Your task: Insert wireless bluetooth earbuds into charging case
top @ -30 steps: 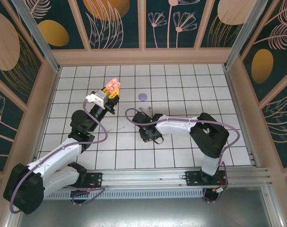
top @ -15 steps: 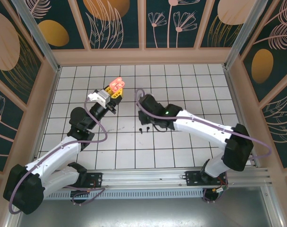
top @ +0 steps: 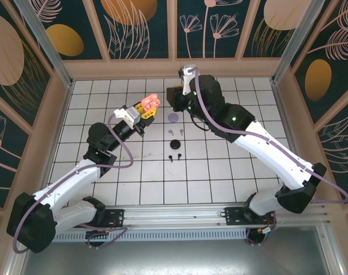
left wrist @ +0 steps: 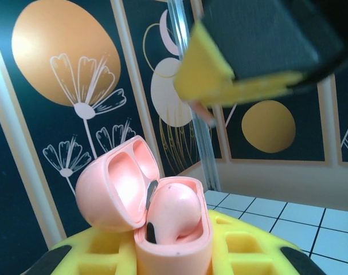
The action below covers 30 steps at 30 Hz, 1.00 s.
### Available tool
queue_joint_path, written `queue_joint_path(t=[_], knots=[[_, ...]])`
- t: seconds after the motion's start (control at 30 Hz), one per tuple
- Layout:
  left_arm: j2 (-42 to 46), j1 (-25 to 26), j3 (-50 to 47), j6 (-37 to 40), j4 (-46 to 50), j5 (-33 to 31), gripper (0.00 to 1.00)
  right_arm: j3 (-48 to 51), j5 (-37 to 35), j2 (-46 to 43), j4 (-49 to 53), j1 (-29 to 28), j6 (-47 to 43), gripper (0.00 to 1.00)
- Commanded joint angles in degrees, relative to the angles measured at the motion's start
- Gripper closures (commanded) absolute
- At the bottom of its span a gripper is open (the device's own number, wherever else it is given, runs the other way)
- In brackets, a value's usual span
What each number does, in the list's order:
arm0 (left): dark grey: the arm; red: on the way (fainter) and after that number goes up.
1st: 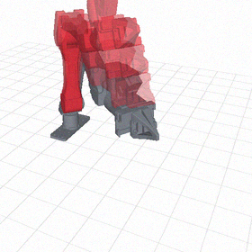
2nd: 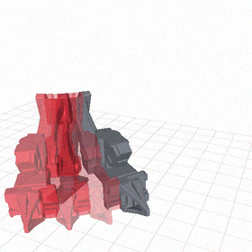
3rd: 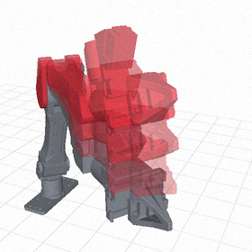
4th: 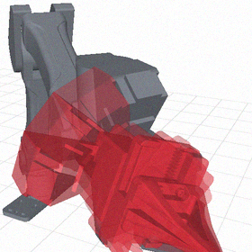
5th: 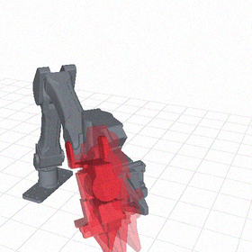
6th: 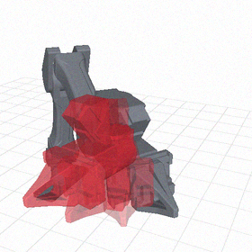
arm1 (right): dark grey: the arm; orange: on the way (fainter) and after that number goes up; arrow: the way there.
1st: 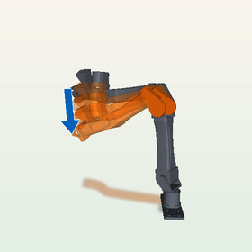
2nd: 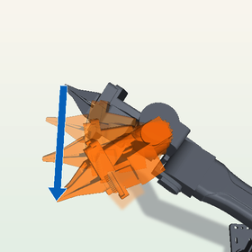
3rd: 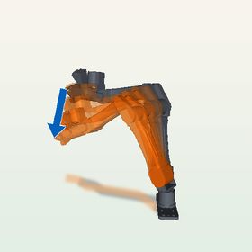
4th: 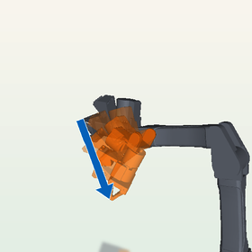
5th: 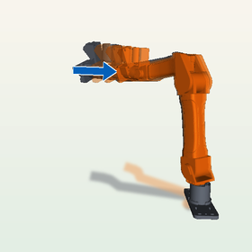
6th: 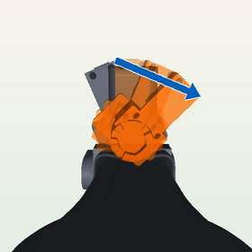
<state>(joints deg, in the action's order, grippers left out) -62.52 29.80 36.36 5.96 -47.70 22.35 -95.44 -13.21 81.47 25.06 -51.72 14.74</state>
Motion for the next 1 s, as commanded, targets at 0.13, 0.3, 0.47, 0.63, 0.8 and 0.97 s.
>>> queue_joint_path(t=[0.13,0.3,0.47,0.63,0.8,0.97], knots=[[-2.2,0.4,3.0,-2.0,-2.3,2.3,1.00,-1.3,6.0,0.7,-8.5,0.5,-7.1,0.76],[-2.9,0.4,3.1,-2.4,-3.3,2.1,1.00,2.4,8.7,0.3,-12.9,0.4,-9.4,0.76],[-3.1,0.4,3.2,-2.5,-3.7,1.8,1.00,6.9,10.9,-0.9,-16.7,0.6,-11.8,0.76],[-3.2,0.4,3.4,-2.8,-4.1,1.8,1.00,9.9,11.5,-1.5,-18.8,0.8,-12.5,0.76],[-3.0,0.4,3.2,-2.8,-4.2,1.8,1.00,11.4,11.8,-1.6,-20.0,1.4,-11.6,0.77],[-2.8,0.4,3.0,-3.0,-4.5,1.7,1.00,12.0,12.1,-1.2,-20.6,1.9,-10.6,0.77]])
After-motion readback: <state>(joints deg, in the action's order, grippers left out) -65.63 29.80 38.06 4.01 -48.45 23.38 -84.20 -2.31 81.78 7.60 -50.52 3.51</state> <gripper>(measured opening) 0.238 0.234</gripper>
